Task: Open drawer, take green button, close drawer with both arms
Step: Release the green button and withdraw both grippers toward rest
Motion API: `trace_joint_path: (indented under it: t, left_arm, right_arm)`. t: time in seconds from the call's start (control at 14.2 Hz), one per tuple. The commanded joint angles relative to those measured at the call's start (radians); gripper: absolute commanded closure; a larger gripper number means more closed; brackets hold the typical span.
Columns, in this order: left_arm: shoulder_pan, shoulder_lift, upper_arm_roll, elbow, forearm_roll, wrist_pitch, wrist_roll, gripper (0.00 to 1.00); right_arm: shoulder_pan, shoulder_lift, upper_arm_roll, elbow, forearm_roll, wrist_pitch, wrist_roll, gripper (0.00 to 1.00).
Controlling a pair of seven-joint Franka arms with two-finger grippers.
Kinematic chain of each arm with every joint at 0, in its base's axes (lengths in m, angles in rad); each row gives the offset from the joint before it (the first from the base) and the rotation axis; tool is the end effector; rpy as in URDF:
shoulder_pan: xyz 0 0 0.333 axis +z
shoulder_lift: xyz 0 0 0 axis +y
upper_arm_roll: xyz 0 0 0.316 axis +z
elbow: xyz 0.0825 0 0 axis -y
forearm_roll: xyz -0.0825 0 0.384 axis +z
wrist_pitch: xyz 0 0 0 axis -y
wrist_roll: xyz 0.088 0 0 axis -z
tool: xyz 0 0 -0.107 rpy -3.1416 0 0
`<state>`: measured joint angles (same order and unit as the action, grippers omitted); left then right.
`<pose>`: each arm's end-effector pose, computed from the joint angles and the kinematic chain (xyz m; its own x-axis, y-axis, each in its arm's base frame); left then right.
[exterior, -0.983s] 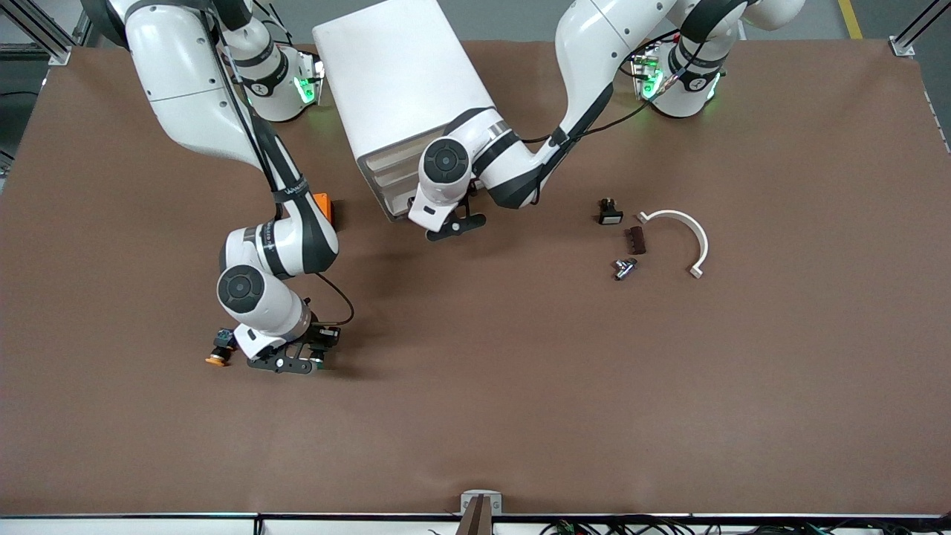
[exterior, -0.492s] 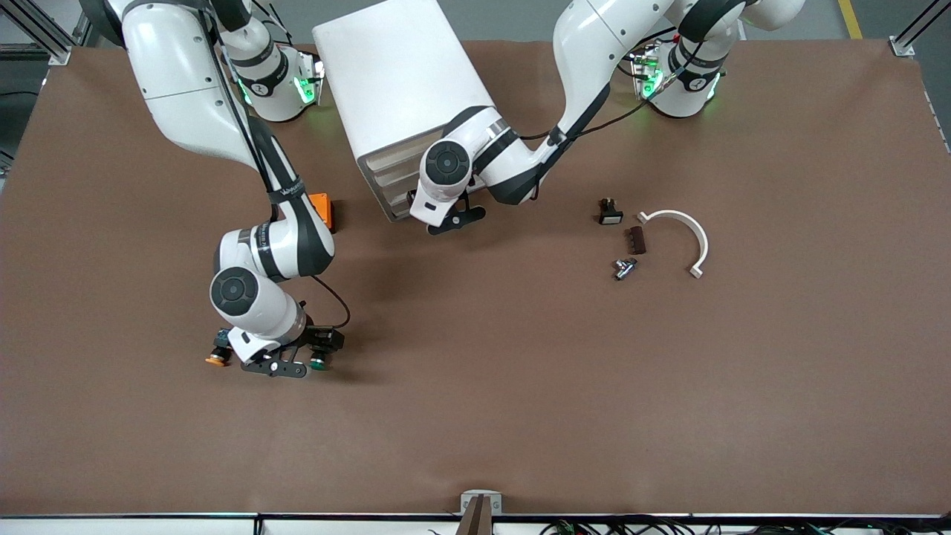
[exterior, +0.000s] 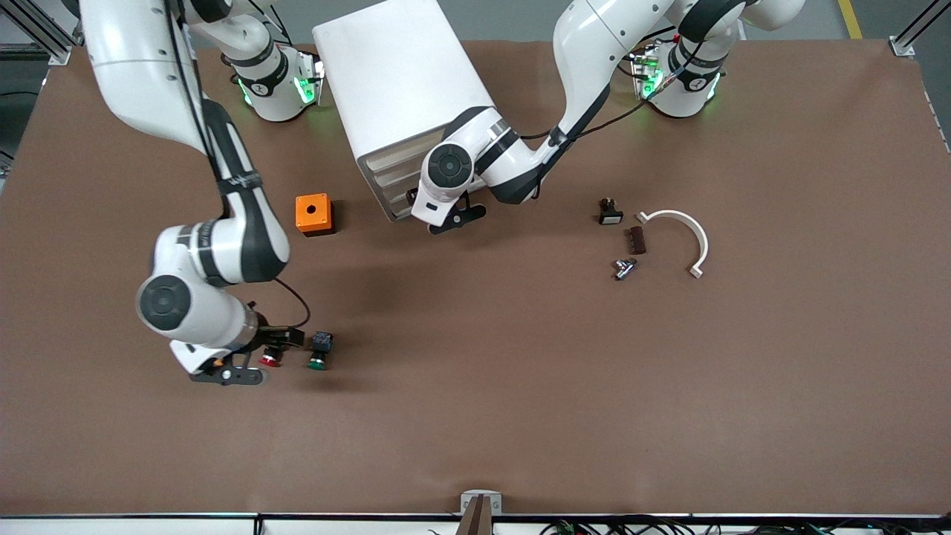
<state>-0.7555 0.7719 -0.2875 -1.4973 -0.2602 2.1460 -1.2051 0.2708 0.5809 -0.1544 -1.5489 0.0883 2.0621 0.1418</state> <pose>0.3739 -0.5978 0.2214 0.8446 0.3412 -0.4127 0.3772 -0.9261 0.0062 0.6852 0.1002 0.3091 0.9972 -0.0475 -0.0581 -0.0465 -0.9988 0.0177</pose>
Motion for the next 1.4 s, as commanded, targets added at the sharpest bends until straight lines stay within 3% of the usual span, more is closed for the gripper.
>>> trace_joint_path:
  t: [0.0, 0.28, 0.42, 0.77, 1.05, 1.33]
  left_arm:
    - [0.024, -0.066, 0.017, -0.015, -0.007, 0.002, 0.003, 0.0]
    - [0.152, -0.181, 0.022, -0.003, 0.036, -0.015, 0.001, 0.0]
    - [0.238, -0.221, 0.022, 0.061, 0.094, -0.085, 0.002, 0.0]
    - [0.416, -0.336, 0.021, 0.098, 0.356, -0.207, 0.025, 0.0]
    - [0.617, -0.416, 0.019, 0.098, 0.381, -0.261, 0.273, 0.0]
    - [0.741, -0.462, 0.018, 0.097, 0.377, -0.424, 0.597, 0.0]
  right_arm:
    - [-0.048, -0.108, -0.002, -0.005, -0.012, -0.132, -0.063, 0.0]
    - [-0.051, -0.203, -0.057, 0.056, -0.068, -0.364, -0.102, 0.0]
    - [-0.051, -0.246, -0.076, 0.085, -0.068, -0.445, -0.102, 0.0]
    - [-0.051, -0.3, -0.096, 0.125, -0.117, -0.527, -0.103, 0.0]
    - [-0.061, -0.322, -0.096, 0.222, -0.119, -0.617, -0.103, 0.0]
    - [-0.085, -0.346, -0.094, 0.236, -0.113, -0.658, -0.128, 0.0]
